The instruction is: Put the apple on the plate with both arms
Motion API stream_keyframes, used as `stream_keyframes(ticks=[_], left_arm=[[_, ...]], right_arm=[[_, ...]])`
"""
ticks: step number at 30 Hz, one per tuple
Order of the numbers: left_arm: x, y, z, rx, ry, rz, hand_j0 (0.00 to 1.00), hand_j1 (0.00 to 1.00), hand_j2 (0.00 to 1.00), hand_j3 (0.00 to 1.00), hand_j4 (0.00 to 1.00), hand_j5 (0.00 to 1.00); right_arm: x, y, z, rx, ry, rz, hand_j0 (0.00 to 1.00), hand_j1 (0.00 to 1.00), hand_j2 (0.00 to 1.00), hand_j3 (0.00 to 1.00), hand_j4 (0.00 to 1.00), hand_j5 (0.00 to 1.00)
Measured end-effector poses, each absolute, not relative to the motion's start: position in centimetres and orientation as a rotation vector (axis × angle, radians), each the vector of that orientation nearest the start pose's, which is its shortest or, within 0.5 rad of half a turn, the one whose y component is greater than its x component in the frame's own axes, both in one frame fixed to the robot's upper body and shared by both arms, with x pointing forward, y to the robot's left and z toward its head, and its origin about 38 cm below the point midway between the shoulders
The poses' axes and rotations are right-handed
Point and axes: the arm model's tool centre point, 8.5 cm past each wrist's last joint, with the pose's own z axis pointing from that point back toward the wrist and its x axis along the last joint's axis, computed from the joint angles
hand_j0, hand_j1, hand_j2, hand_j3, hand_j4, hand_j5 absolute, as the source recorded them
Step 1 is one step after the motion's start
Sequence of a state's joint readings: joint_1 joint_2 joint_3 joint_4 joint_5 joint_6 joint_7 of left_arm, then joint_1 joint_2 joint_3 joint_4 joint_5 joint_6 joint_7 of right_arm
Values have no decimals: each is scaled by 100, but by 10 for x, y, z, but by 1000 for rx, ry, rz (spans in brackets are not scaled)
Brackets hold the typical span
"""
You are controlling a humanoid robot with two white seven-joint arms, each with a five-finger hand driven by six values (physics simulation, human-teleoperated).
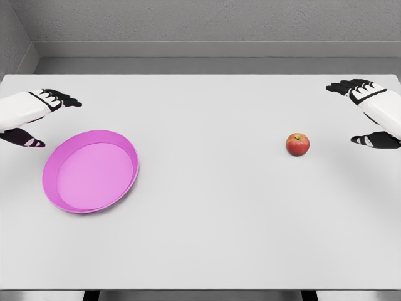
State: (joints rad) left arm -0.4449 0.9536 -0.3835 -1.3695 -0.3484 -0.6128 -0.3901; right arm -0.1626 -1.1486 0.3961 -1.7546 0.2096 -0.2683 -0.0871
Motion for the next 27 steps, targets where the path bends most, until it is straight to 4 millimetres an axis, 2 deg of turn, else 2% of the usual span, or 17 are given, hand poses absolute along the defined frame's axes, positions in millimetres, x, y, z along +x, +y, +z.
stream_keyframes(ticks=[7,9,11,14,16,18,20,22,25,27], left_arm=[[415,407,223,566,-1405,-1821,100,100,100,100,100,100],[415,407,223,566,-1404,-1821,100,100,100,100,100,100],[416,407,224,569,-1404,-1822,100,100,100,100,100,100],[415,407,223,567,-1404,-1822,100,100,100,100,100,100],[415,407,222,565,-1401,-1823,100,100,100,100,100,100],[415,407,223,566,-1401,-1825,100,100,100,100,100,100],[415,407,223,566,-1400,-1825,100,100,100,100,100,100],[416,408,223,567,-1400,-1823,100,100,100,100,100,100],[416,408,224,569,-1399,-1822,100,100,100,100,100,100],[416,408,223,569,-1399,-1821,100,100,100,100,100,100]], right_arm=[[363,-384,231,-699,-1590,1482,100,100,100,100,100,100],[372,-382,236,-706,-1534,1505,100,100,100,100,100,100],[384,-372,244,-694,-1488,1540,100,100,100,100,100,100],[408,-345,256,-637,-1414,1616,100,100,100,100,100,100],[425,-326,253,-576,-1342,1669,100,100,100,100,100,100],[429,-314,221,-478,-1230,1709,100,100,100,100,100,100],[433,-310,205,-435,-1163,1724,100,100,100,100,100,100],[436,-311,196,-418,-1119,1725,100,100,100,100,100,100],[447,-312,206,-442,-1105,1730,100,100,100,100,100,100],[449,-313,197,-431,-1074,1736,100,100,100,100,100,100]])
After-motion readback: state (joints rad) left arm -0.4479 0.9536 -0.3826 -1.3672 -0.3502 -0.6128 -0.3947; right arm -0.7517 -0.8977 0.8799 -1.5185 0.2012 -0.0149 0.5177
